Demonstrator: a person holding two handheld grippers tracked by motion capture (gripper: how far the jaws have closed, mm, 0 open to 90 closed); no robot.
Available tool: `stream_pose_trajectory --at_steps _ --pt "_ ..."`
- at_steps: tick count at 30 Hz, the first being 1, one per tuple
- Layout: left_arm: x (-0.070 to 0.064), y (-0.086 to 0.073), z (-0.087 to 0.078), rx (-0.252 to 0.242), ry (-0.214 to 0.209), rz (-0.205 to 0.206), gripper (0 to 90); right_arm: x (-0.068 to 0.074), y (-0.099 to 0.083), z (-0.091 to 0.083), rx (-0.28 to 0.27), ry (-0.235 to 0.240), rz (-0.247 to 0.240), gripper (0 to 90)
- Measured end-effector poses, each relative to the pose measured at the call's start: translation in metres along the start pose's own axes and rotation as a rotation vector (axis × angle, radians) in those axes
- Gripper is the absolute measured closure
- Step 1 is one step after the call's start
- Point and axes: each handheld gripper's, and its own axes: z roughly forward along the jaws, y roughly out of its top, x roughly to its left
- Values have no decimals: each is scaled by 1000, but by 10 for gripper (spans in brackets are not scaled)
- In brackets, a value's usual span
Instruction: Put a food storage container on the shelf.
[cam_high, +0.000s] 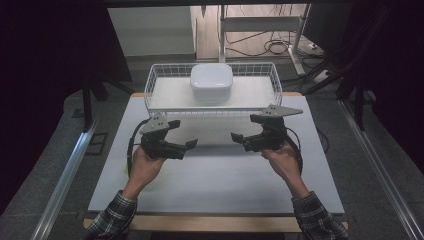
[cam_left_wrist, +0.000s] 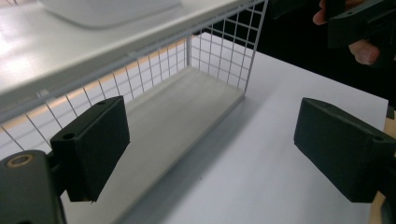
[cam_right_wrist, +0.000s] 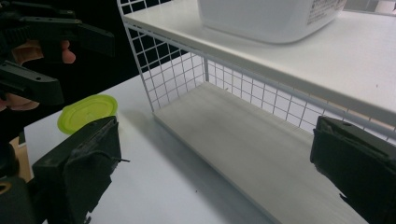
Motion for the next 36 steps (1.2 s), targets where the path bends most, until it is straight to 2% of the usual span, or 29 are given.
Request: stream_pose_trajectory --at_steps 7,16,17,23,28,33,36 --pt "-9 -20 -3 16 -2 -10 101 4 -16 -9 -20 -4 -37 25" --pt "-18 -42 -8 49 7 -28 66 4 -42 -13 16 -17 4 24" --pt "-20 -49 -7 51 14 -42 55 5 -50 -13 24 -27 15 24" --pt "-24 -74 -2 52 23 -91 36 8 -66 -18 27 -36 33 24" --pt "-30 -86 2 65 40 -74 31 14 -80 -21 27 -42 44 24" --pt "-37 -94 4 75 29 -62 32 18 -91 -23 52 -62 8 24" --pt "-41 -99 5 90 28 -45 32 20 -101 -25 77 -67 5 24"
